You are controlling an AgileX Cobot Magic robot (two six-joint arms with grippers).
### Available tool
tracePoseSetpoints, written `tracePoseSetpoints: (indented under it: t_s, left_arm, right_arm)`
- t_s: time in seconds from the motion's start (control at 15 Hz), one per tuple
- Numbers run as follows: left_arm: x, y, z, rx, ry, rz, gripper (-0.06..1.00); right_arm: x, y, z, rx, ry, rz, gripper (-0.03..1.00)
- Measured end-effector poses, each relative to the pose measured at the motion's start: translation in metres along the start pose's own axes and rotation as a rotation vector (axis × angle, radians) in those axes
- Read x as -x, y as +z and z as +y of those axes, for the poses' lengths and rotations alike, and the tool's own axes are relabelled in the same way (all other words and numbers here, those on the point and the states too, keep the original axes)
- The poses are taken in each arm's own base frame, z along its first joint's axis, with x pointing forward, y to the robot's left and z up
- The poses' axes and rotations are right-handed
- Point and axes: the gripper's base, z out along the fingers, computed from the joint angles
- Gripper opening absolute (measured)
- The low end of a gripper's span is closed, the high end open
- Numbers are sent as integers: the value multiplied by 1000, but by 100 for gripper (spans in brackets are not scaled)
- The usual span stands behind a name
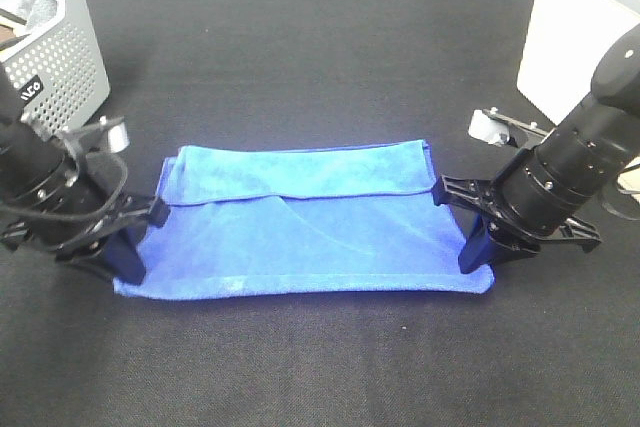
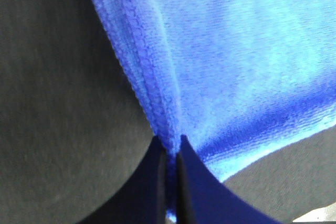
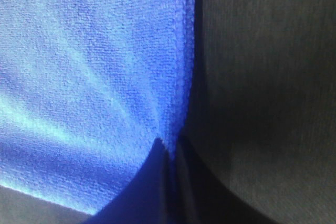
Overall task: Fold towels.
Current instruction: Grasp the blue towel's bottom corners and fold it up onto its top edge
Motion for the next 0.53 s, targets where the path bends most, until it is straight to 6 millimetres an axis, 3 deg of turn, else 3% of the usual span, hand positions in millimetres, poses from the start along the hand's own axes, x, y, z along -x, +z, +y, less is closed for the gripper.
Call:
tracePoseSetpoints:
  t_s: [0.27, 0.53]
  left_arm:
    - [10, -13, -5, 0, -4, -86, 1]
    - [38, -32, -13, 10, -19, -192, 1]
  right_arm:
    - [4, -2, 1, -4, -47, -28, 0]
    - [45, -19, 16, 26, -104, -127, 0]
